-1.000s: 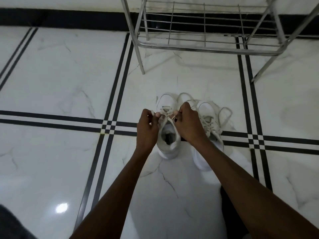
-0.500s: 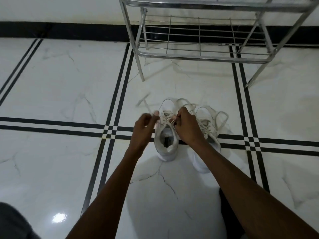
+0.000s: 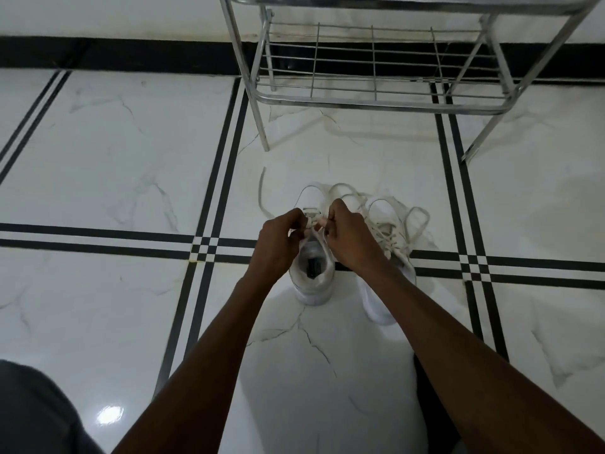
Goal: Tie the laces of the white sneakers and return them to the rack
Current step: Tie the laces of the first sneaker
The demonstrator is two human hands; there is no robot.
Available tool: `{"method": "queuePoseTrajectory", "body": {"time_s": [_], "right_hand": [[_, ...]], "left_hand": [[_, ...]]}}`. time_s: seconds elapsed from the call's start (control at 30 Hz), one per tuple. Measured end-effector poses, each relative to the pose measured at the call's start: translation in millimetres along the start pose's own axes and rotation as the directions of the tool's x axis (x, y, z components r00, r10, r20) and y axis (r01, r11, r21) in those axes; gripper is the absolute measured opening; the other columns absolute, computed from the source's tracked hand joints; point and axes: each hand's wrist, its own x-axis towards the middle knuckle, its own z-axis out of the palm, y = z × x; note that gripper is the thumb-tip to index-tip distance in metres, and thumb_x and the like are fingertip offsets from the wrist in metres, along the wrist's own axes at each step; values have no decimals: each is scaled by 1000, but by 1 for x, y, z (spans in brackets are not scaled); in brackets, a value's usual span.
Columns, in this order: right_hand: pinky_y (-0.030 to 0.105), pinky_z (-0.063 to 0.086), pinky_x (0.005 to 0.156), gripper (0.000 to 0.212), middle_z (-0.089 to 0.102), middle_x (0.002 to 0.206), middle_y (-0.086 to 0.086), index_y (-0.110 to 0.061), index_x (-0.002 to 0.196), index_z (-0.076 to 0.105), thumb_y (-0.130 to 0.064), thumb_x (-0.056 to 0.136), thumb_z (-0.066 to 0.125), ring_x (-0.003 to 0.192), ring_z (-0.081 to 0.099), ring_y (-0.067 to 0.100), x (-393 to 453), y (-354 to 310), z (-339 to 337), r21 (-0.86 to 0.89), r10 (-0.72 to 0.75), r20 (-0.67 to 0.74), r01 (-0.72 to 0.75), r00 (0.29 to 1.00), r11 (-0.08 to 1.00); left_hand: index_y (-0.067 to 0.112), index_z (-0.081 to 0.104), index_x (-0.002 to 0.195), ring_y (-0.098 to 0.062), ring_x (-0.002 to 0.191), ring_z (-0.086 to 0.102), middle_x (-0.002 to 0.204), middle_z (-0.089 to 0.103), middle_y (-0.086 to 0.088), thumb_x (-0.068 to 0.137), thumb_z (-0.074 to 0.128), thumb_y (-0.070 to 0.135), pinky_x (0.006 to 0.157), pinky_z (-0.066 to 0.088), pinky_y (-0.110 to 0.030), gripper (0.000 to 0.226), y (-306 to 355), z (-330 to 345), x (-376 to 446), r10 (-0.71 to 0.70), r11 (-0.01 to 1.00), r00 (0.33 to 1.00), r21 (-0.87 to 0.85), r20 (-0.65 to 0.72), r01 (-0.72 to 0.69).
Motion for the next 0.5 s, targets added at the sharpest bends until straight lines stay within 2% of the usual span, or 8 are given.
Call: {"method": "queuePoseTrajectory", "body": {"time_s": [0.03,0.1,0.2,0.3,0.4,0.47,0.5], "right_hand": [[36,41,54,17,57,75,7,-17,93,36,-15,100,52,62,56,25,-1,0,1,-2,-5,0,5,1000,1000],[36,42,54,18,60,79,9,-17,94,35,-13,99,53,65,59,26,-4,0,2,-9,-3,-3,3,1000,1000],[33,38,51,20,59,79,9,-17,95,33,-12,98,52,64,57,25,-7,-4,4,-38,-9,-19,8,1000,999],[33,35,54,20,56,80,8,-18,96,32,-12,98,51,66,55,26,-6,-5,7,-55,3,-6,-4,1000,998],[35,39,57,18,61,81,10,-18,93,34,-17,100,51,69,58,30,-1,-3,7,-8,41,1,-41,999,999],[32,40,57,17,60,77,5,-17,90,40,-23,102,50,68,57,26,4,-2,5,94,100,40,-104,994,990],[30,40,57,18,60,75,1,-16,88,44,-24,102,51,68,57,21,7,-2,3,145,122,64,-130,990,981]], "left_hand": [[10,63,94,-25,82,70,86,73,-4,96,61,14,75,57,-41,5,3,2,-1,11,1000,1000,25,-4,-11],[11,61,98,-28,74,68,84,73,-6,96,52,27,70,57,-41,18,8,5,-5,24,995,999,97,-23,-21],[7,57,105,-29,69,66,84,73,-11,100,55,20,65,54,-39,14,10,8,-9,22,984,998,180,-62,-10],[6,55,107,-29,69,65,86,73,-12,98,61,18,64,53,-41,16,8,11,-11,-16,985,996,168,-90,31],[7,57,104,-29,76,68,90,73,-11,100,59,18,69,58,-47,12,6,12,-9,-117,992,990,46,-83,121],[7,61,103,-30,88,71,95,74,-11,101,60,20,79,60,-52,13,5,7,-7,-232,963,972,-145,-25,226],[7,63,105,-32,95,71,99,75,-12,101,61,23,84,61,-54,16,4,3,-7,-295,916,955,-277,23,290]]}}
